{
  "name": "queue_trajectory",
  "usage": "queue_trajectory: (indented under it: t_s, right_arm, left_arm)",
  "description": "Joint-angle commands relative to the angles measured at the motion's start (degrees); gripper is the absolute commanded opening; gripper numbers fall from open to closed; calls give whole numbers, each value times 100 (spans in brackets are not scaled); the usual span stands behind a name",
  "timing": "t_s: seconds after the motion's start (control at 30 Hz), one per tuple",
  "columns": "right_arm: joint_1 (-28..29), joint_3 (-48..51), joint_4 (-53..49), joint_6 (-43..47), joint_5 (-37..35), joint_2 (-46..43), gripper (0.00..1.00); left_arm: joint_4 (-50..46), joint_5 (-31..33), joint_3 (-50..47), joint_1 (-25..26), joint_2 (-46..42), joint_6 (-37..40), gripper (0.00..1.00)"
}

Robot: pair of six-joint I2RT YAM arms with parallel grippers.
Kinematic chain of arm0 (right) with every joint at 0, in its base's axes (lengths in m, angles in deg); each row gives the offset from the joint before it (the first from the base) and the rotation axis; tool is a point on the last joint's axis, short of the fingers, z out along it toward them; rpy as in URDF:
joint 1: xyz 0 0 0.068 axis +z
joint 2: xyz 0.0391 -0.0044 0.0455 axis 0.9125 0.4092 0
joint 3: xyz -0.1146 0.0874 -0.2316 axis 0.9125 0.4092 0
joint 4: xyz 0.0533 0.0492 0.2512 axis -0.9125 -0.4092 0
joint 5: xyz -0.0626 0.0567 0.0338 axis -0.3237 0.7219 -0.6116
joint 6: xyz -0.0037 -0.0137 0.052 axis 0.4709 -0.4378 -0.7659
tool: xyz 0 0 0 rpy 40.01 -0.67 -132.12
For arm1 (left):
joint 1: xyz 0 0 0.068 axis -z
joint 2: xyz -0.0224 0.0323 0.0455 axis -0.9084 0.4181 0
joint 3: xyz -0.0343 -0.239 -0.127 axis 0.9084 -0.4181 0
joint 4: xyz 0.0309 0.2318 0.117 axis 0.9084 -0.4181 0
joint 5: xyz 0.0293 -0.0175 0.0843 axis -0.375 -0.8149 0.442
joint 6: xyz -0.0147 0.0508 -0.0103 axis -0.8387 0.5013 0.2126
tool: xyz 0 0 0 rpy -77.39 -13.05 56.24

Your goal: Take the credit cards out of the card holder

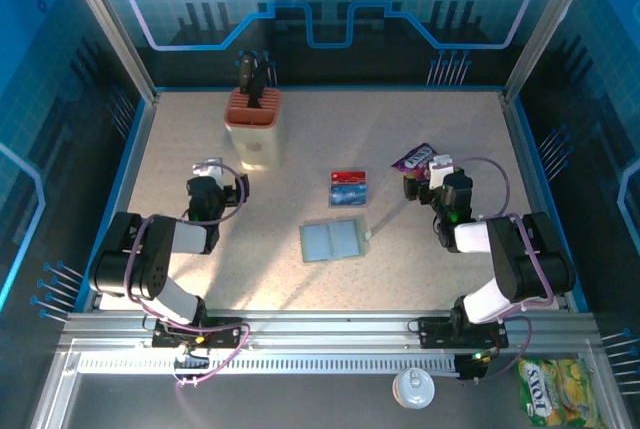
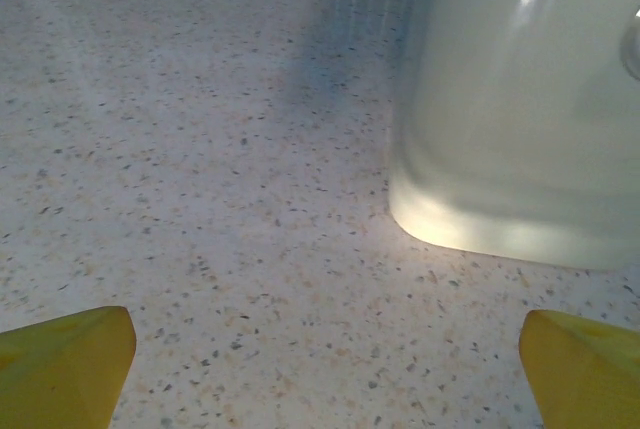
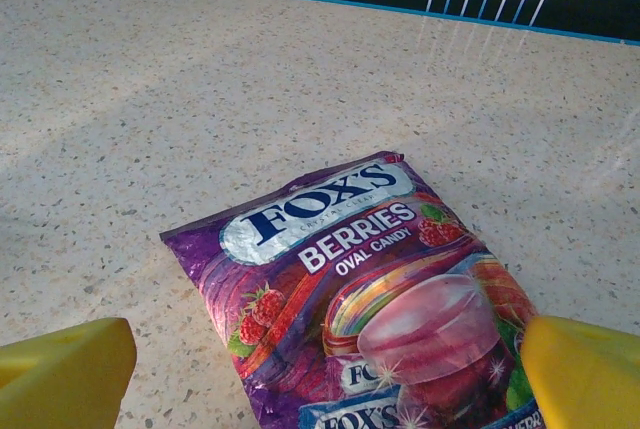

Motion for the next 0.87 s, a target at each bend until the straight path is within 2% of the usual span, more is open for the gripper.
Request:
queue_trajectory:
  t_s: [0.0, 0.6, 0.7, 0.83]
  right_arm:
    - [-70, -19, 291, -71, -71, 10, 100]
    - [-66, -22, 290, -62, -64, 13, 100]
    - [-66, -79, 181, 37, 230, 21, 100]
    - [-71, -49, 225, 30, 239, 21, 100]
  left_arm:
    - [542, -313, 11, -18, 3, 227, 99]
    - [498, -298, 26, -17, -5, 207, 99]
    - [498, -298, 26, -17, -5, 208, 99]
    - [498, -298, 30, -17, -4, 207, 99]
